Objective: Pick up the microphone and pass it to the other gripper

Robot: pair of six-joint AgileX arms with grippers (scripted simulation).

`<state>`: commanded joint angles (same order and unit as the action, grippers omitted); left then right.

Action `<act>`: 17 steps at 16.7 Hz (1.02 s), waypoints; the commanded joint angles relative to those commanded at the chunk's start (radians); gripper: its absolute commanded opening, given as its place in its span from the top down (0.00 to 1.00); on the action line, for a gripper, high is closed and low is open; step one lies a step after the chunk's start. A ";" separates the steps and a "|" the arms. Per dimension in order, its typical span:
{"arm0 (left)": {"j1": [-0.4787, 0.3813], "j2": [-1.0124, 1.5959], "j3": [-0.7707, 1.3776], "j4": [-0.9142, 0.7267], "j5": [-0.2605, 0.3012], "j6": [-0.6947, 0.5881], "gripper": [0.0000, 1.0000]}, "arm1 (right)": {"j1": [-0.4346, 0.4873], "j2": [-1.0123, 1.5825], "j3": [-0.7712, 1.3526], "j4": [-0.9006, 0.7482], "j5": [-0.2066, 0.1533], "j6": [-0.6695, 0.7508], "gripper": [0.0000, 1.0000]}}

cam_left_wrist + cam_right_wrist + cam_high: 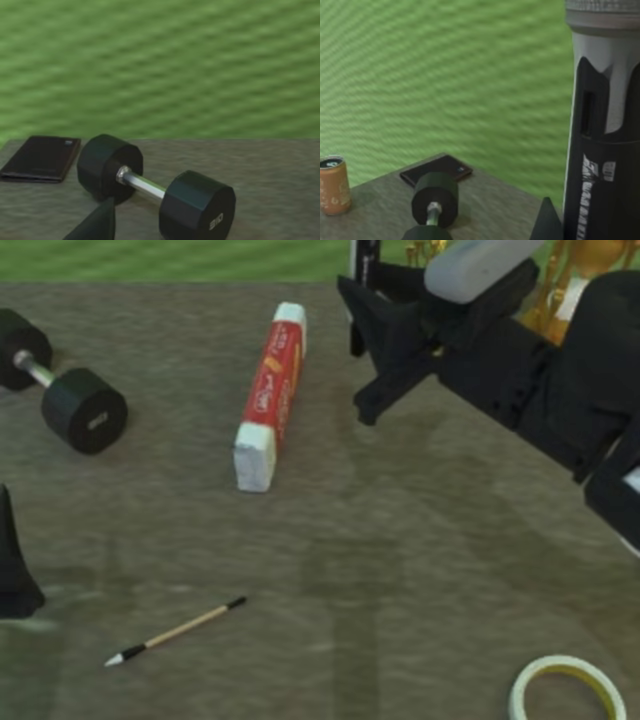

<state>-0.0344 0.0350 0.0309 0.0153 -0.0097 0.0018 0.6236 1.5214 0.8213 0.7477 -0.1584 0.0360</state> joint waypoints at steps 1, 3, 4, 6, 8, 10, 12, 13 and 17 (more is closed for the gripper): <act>-0.031 0.034 0.027 0.013 -0.010 0.002 0.00 | 0.000 0.000 0.000 0.000 0.000 0.000 1.00; -0.114 0.131 0.096 0.047 -0.039 0.007 0.00 | 0.000 0.000 0.000 0.000 0.000 0.000 1.00; -0.163 0.195 0.138 0.067 -0.057 0.010 0.00 | 0.000 0.000 0.000 0.000 0.000 0.000 1.00; -0.271 0.342 0.232 0.113 -0.099 0.017 0.00 | 0.000 0.000 0.000 0.000 0.000 0.000 1.00; -0.387 0.500 0.332 0.162 -0.144 0.023 0.00 | 0.000 0.000 0.000 0.000 0.000 0.000 1.00; -0.502 0.657 0.432 0.211 -0.188 0.029 0.00 | 0.000 0.000 0.000 0.000 0.000 0.000 1.00; -0.606 0.804 0.524 0.256 -0.227 0.034 0.00 | 0.000 0.000 0.000 0.000 0.000 0.000 1.00; -0.653 0.869 0.565 0.277 -0.244 0.037 0.00 | 0.000 0.000 0.000 0.000 0.000 0.000 1.00; -0.787 1.042 0.679 0.333 -0.292 0.043 0.00 | 0.000 0.000 0.000 0.000 0.000 0.000 1.00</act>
<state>-0.8217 1.0773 0.7097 0.3483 -0.3017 0.0444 0.6236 1.5214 0.8213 0.7477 -0.1584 0.0360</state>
